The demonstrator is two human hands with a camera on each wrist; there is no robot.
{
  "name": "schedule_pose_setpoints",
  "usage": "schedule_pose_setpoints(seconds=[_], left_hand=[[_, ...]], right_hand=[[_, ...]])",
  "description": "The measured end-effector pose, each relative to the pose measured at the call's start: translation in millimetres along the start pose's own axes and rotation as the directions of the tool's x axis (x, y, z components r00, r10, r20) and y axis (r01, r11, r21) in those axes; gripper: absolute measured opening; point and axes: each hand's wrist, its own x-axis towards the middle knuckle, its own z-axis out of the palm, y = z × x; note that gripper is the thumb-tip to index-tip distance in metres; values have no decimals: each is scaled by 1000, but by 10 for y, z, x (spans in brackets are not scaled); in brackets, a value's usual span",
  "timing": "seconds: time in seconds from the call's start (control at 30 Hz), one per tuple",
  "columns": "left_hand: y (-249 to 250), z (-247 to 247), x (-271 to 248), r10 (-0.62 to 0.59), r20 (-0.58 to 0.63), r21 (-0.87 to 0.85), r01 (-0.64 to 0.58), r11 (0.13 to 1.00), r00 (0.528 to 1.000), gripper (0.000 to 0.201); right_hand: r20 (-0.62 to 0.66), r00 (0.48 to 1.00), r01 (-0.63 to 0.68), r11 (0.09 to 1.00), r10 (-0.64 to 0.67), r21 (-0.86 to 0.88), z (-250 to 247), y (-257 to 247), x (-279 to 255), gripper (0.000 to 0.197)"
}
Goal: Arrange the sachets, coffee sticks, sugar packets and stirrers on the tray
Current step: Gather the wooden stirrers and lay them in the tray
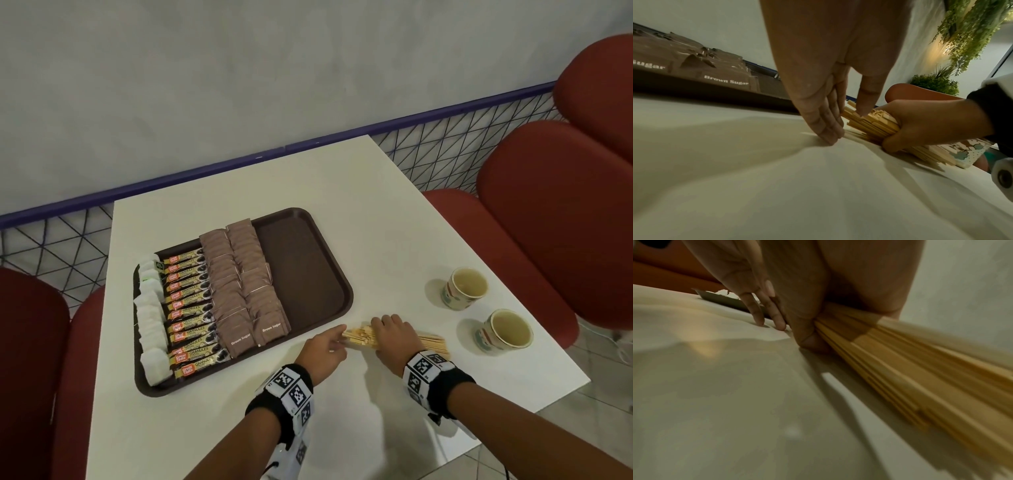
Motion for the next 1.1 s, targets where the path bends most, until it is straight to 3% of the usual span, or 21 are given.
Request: schedule_pose_setpoints(seconds=[0.17, 0.3, 0.4, 0.47, 0.5, 0.57, 0.63, 0.77, 0.83, 0.9, 0.93, 1.03, 1.1], left_hand=[[-78, -51, -28, -9, 20, -57, 10, 998, 1000, 54], [-146, -180, -114, 2, -19, -135, -5, 991, 1000, 44], [-188, -360, -242, 30, -102, -185, -48, 982, 994, 36], [-225, -507, -327, 44, -165, -188, -75, 979, 985, 32], [-247, -578, -358, 42, -203, -195, -82, 977, 978, 30], [-268, -698, -399, 20, -278, -229, -86, 970, 960, 24], [-250, -788, -415, -15, -352, -266, -85, 960, 936, 23], [-63, -914, -394, -90, -402, -425, -99, 900, 911, 36], [61, -963, -393, -143, -366, -603, -117, 789, 920, 38], [138, -1017, -408, -183, -333, -775, -159, 611, 925, 44], [147, -1044, -418, -196, -316, -837, -175, 519, 928, 53], [160, -1102, -501, -186, -271, -912, -191, 363, 944, 67], [150, -1103, -536, -158, -260, -919, -194, 345, 953, 62]], right_hand=[[-30, 999, 44, 999, -44, -16, -24, -27, -19, 36], [-38, 993, 114, 993, -113, 15, -10, -18, -24, 30], [-27, 991, 133, 968, -130, 212, -163, 4, -33, 27], [-60, 988, 151, 858, -140, 492, -419, -68, -41, 23], [-82, 987, 157, 752, -136, 641, -563, -118, -14, 22], [-113, 987, 152, 440, -113, 885, -877, -254, 76, 21], [-134, 986, 148, 155, -98, 977, -1190, -424, 185, 20], [-153, 984, 131, -208, -91, 969, -1560, -851, 416, 24], [-148, 985, 117, -278, -93, 953, -1636, -1076, 456, 37], [-127, 986, 91, -291, -108, 952, -1649, -1265, 461, 59], [-128, 984, 89, -287, -122, 954, -1644, -1337, 448, 61], [-161, 969, 117, -225, -187, 967, -1582, -1458, 403, 23], [-184, 959, 140, -203, -214, 969, -1549, -1505, 363, 20]])
